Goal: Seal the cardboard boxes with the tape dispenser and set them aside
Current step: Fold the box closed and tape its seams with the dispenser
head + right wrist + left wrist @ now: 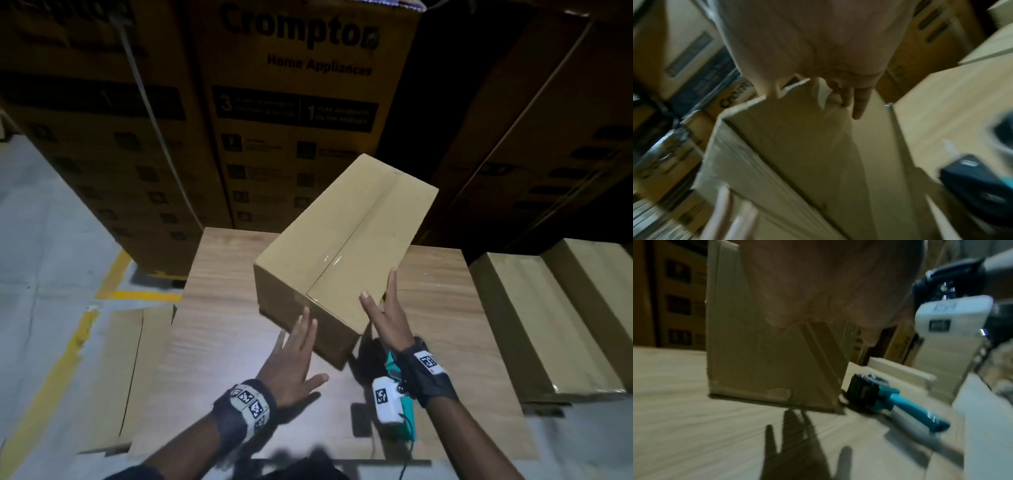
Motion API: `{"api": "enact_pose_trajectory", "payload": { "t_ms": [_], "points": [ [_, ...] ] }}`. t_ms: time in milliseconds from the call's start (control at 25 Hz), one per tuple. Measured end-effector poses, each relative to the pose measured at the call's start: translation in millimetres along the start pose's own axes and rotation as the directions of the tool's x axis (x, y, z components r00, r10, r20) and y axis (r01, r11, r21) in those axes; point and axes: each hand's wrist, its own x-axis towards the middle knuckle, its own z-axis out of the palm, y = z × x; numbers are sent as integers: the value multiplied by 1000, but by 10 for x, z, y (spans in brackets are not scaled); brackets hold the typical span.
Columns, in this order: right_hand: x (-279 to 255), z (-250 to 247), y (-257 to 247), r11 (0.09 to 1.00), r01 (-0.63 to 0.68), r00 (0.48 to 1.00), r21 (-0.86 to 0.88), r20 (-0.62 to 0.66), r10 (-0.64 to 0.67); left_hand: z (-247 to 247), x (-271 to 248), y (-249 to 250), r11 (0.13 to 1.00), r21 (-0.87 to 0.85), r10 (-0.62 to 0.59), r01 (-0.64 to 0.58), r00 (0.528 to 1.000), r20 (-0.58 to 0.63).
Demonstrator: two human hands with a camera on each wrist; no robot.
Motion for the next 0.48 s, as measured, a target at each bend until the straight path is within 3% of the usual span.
{"api": "enact_pose_trajectory", "payload": {
  "t_ms": [40, 120, 240, 360, 480],
  "points": [
    [-64, -49, 79, 998, -23, 999, 54, -35, 25, 31, -9, -90, 994, 107, 28, -36, 997, 77],
    [-188, -156, 348, 991, -67, 986, 114, -147, 83, 2, -47, -256, 983, 156, 70, -94, 986, 153],
    [-391, -351, 916, 969, -244, 911, 35, -335, 242, -168, -105, -431, 995, 83, 46, -48, 999, 26],
    [-625, -386, 1348, 886, -445, 878, -129, -255, 404, -402, -176, -556, 999, 24, 34, -30, 986, -166],
    [-759, -220, 1559, 847, -489, 872, -207, -88, 482, -553, -201, -647, 995, 56, 94, -80, 947, -308]
  ]
}}
